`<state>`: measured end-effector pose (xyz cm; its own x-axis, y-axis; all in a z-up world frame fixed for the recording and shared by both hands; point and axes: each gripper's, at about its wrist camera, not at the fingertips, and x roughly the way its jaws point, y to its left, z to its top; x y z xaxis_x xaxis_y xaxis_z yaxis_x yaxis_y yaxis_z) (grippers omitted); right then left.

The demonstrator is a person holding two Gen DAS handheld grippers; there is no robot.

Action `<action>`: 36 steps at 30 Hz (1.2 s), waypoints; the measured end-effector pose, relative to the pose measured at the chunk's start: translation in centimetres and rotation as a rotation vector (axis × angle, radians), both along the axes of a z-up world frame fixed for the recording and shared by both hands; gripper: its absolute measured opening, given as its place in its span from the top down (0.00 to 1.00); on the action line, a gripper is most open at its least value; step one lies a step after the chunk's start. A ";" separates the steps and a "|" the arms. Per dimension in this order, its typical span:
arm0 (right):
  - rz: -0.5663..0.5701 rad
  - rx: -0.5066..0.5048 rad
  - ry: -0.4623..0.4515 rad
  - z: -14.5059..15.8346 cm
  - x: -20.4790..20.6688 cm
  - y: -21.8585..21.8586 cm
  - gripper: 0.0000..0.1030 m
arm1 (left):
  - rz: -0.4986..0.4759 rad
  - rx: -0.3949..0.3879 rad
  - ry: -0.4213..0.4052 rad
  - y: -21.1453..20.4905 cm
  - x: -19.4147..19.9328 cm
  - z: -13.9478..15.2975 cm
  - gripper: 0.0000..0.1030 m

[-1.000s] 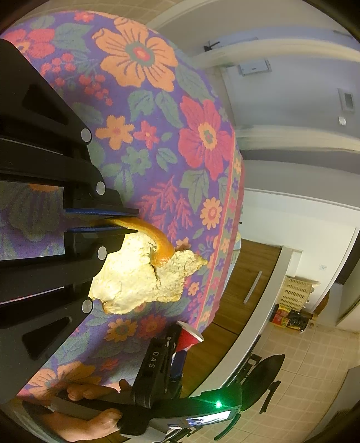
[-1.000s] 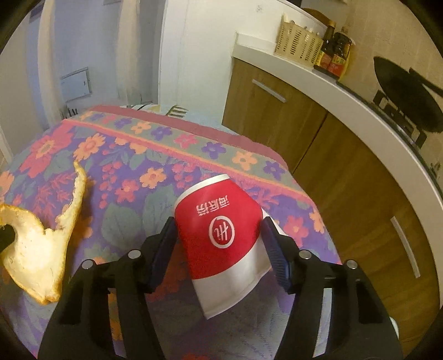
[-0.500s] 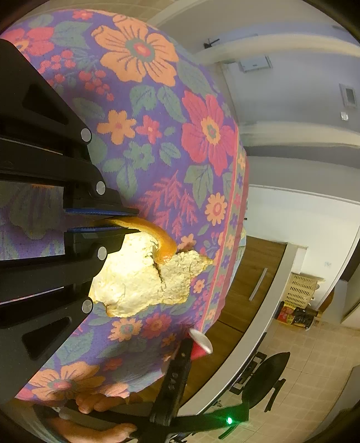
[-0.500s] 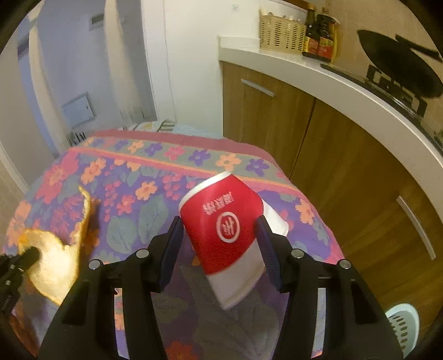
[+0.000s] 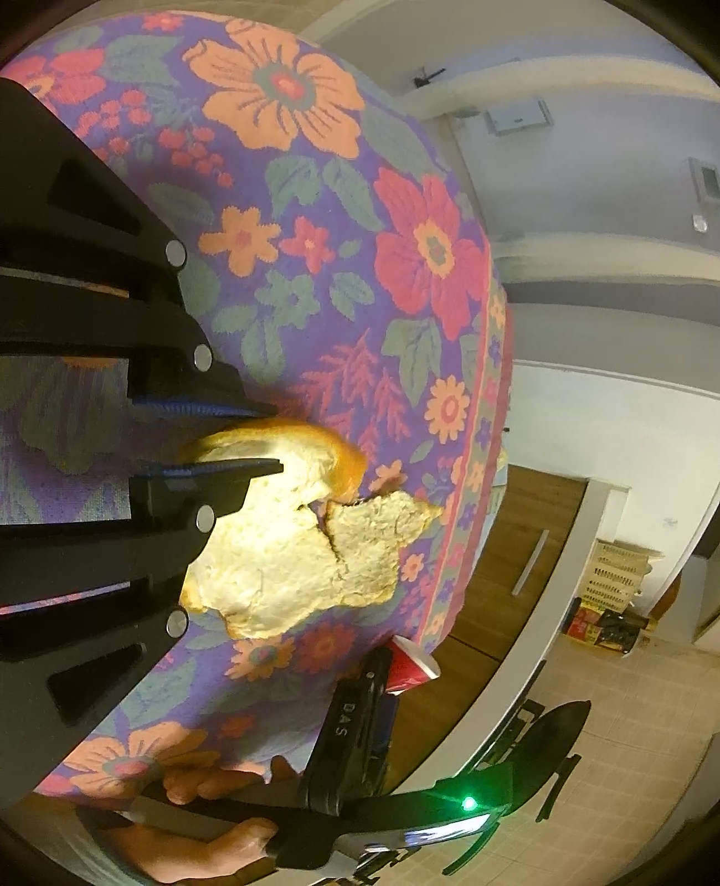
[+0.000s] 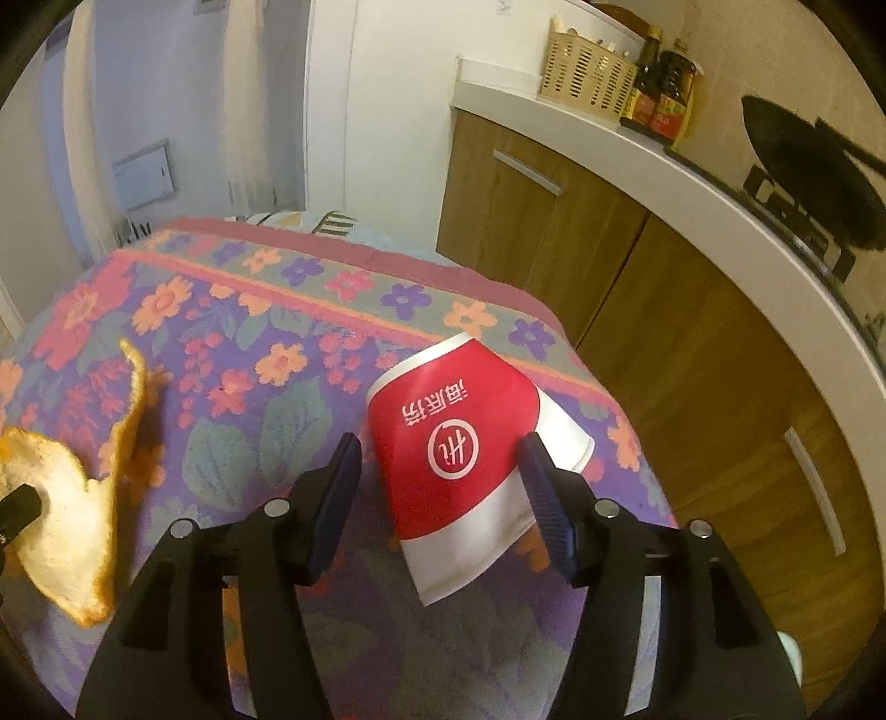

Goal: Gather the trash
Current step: 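Grasp the red-and-white paper cup with the right tool while the left tool holds the peel, then carry cup and peel over the blue basket and open both tools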

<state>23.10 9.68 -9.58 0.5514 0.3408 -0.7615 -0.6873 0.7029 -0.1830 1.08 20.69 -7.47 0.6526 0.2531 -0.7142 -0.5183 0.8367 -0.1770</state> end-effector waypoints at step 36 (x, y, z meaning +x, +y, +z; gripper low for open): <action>-0.015 0.350 -0.018 7.1 -7.4 -14.9 0.79 | -0.162 -0.003 -0.127 -6.3 -0.5 6.4 0.96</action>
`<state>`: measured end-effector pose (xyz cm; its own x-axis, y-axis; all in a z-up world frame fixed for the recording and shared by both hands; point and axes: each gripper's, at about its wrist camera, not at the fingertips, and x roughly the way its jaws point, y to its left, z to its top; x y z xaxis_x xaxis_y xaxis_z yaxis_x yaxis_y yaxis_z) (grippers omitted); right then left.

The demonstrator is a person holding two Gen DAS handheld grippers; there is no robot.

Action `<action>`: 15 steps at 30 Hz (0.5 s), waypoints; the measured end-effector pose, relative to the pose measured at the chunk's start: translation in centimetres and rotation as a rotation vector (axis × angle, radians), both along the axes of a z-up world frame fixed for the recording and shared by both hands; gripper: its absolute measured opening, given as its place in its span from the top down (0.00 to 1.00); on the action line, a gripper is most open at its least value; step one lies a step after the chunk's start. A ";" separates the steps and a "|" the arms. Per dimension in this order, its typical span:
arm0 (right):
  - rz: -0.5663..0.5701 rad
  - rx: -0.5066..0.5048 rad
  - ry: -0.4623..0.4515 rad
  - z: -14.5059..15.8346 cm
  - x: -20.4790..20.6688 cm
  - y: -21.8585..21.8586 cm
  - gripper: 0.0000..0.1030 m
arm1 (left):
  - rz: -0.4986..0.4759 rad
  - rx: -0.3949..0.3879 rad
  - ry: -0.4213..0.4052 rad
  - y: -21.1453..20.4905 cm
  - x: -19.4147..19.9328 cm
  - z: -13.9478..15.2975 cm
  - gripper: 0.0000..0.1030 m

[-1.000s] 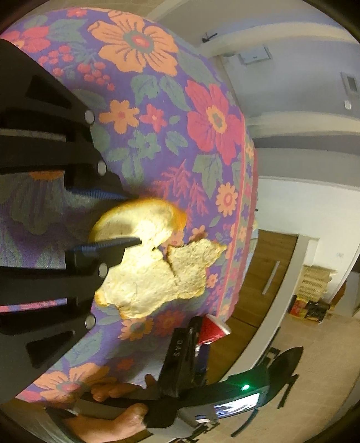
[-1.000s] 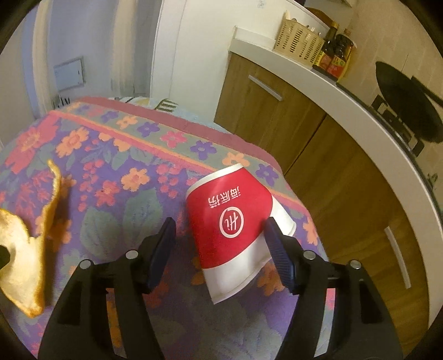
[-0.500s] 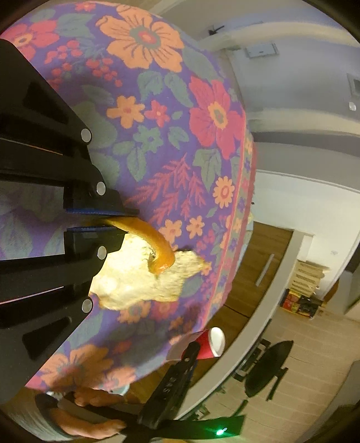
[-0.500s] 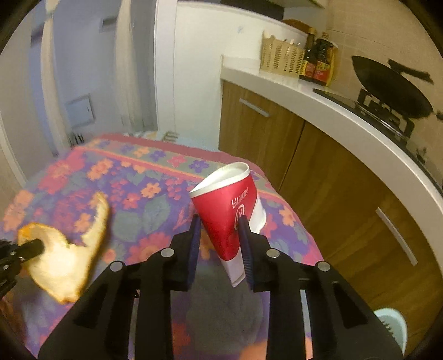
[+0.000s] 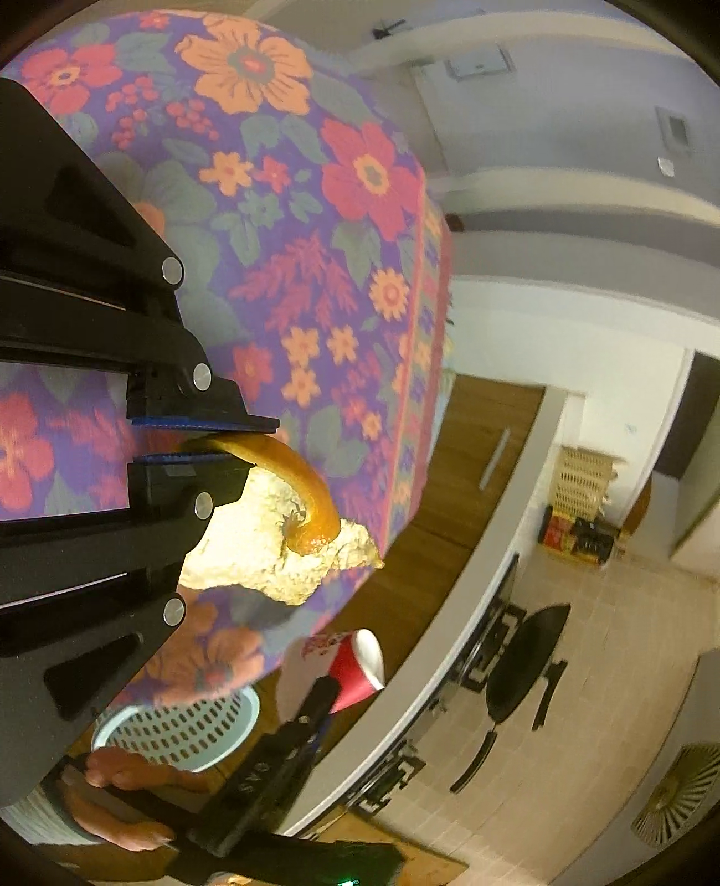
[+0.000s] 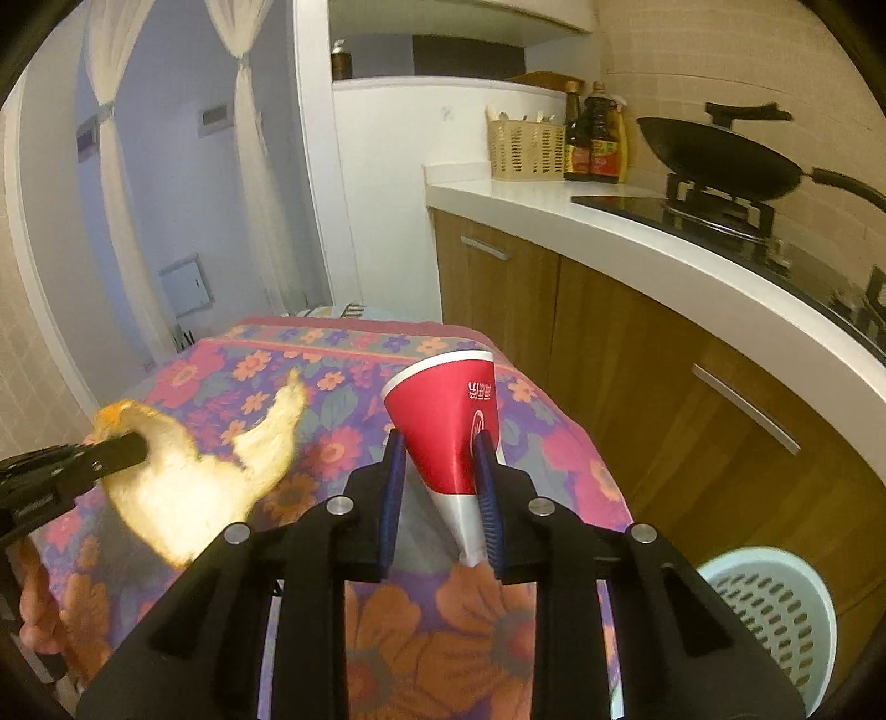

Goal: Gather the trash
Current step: 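Carry cup and peel over the blue basket and open both tools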

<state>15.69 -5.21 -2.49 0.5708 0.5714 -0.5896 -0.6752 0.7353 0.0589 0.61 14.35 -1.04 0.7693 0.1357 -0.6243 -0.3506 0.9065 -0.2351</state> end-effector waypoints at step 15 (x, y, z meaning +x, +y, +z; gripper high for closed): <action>-0.294 0.108 0.033 0.4 -0.7 -18.2 0.79 | -0.369 0.120 0.060 -15.0 10.5 3.2 0.96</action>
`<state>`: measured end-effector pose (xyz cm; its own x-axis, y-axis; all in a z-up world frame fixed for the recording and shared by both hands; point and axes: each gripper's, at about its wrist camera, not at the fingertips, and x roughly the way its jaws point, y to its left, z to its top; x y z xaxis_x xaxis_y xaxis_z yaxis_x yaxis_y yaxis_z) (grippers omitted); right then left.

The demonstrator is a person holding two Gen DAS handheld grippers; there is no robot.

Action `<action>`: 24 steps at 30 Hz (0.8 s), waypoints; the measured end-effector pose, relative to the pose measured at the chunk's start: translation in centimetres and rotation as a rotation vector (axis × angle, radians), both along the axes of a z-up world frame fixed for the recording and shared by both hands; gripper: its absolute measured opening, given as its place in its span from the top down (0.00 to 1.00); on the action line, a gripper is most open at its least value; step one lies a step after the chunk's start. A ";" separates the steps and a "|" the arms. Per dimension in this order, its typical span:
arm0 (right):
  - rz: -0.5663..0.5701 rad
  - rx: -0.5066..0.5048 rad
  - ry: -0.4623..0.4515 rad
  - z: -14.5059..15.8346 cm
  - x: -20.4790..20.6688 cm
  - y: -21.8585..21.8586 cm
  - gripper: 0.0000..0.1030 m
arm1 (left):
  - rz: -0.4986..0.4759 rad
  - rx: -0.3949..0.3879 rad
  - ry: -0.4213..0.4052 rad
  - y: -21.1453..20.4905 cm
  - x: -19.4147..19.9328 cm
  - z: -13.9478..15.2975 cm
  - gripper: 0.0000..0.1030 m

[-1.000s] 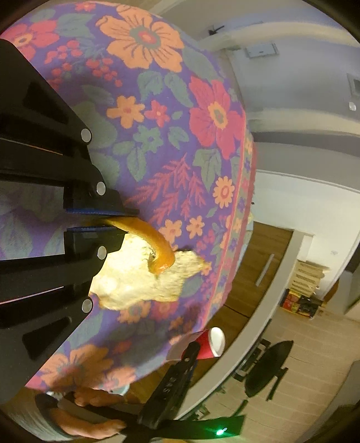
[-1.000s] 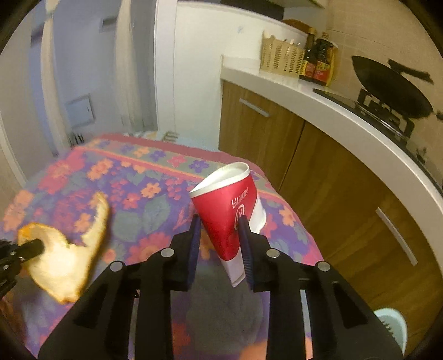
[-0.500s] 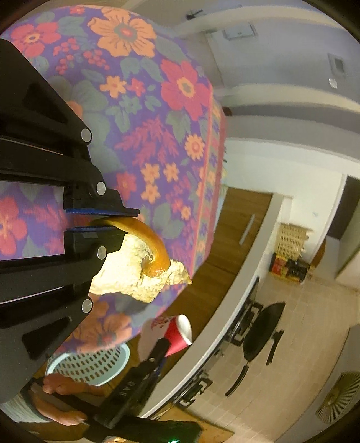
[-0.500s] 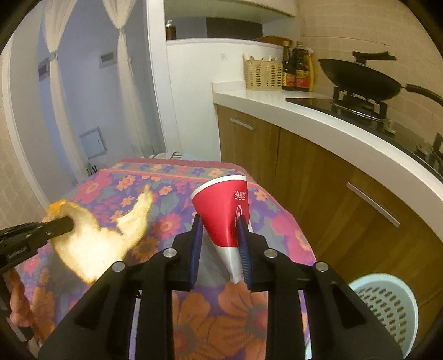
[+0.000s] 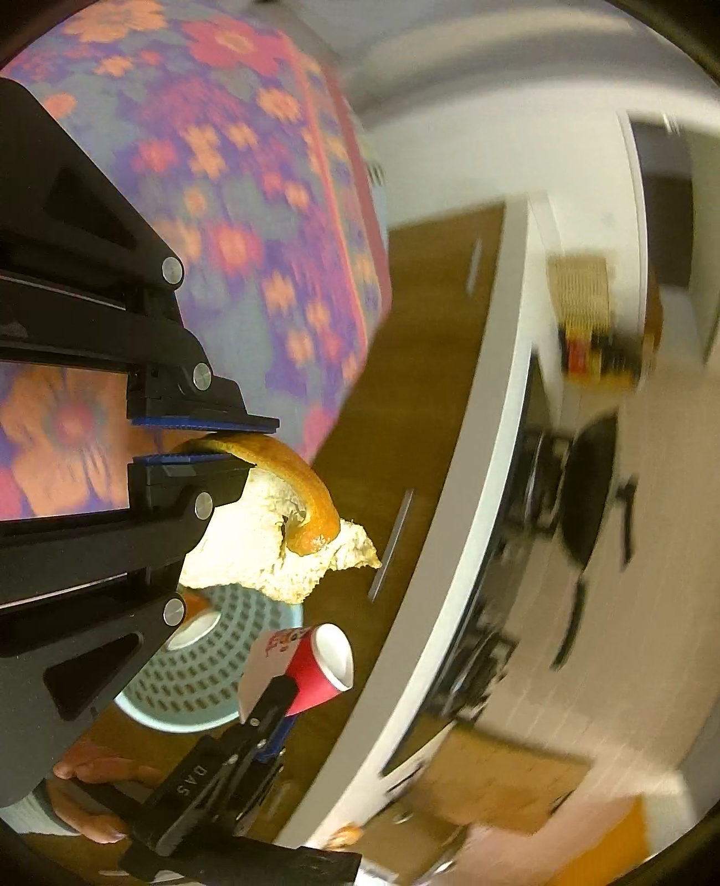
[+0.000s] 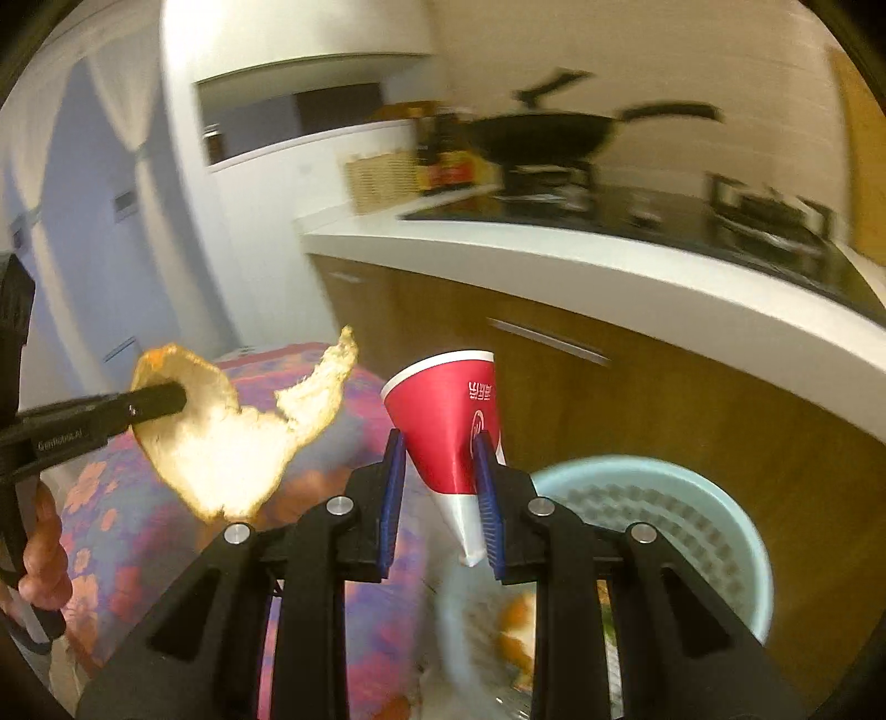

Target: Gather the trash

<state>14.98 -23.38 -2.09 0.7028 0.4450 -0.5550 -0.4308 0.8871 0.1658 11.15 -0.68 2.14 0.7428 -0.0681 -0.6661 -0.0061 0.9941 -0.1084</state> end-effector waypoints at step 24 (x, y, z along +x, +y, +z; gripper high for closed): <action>-0.262 -0.042 0.133 -4.6 1.0 -9.7 0.50 | -0.262 -0.036 -0.002 -11.2 6.0 -3.8 0.48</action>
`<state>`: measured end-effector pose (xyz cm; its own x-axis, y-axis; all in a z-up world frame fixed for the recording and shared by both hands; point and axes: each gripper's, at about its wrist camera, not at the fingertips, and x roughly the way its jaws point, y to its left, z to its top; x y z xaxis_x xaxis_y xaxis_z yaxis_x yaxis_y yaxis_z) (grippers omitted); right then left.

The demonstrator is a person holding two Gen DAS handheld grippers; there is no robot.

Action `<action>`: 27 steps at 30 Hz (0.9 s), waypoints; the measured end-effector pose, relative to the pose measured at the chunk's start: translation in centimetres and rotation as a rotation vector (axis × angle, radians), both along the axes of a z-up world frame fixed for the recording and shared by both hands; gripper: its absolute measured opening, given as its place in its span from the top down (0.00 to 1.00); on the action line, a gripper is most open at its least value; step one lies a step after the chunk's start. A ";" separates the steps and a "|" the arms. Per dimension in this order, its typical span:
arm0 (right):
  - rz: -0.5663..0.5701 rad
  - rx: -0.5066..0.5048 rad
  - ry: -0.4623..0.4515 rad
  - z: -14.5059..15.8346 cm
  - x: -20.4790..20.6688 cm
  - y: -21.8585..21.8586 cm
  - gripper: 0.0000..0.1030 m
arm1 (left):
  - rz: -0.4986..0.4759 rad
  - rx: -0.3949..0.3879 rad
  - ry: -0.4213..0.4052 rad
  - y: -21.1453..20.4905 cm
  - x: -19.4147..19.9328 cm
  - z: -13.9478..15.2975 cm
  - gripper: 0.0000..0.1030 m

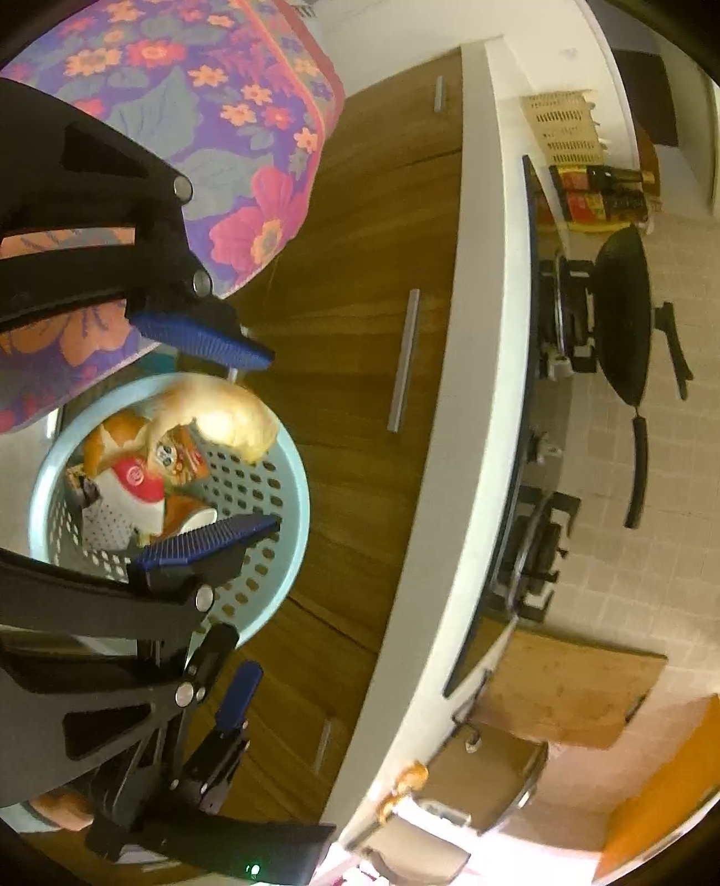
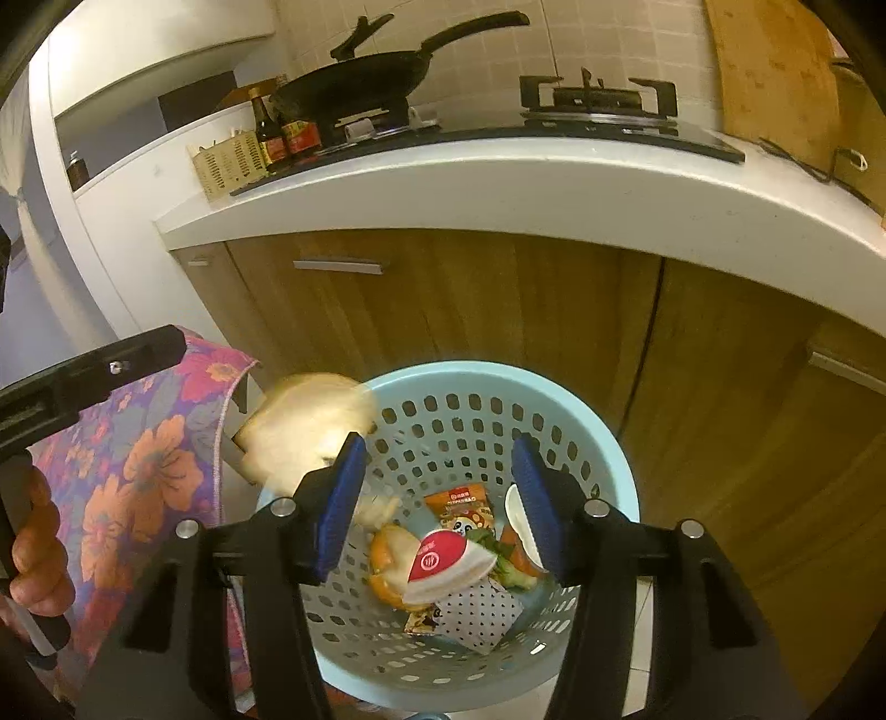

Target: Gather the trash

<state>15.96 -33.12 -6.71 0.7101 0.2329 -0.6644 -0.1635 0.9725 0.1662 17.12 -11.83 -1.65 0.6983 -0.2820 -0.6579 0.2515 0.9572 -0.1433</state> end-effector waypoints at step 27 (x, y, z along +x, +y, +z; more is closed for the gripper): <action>-0.161 -0.140 -0.371 9.6 -9.1 10.6 0.30 | 0.132 -0.036 -0.363 11.2 -9.0 4.5 0.19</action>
<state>6.86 -22.53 2.87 0.9269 0.0251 -0.3745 -0.0313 0.9995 -0.0107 8.17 -0.61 2.82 0.9157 -0.1928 -0.3527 0.1674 0.9807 -0.1015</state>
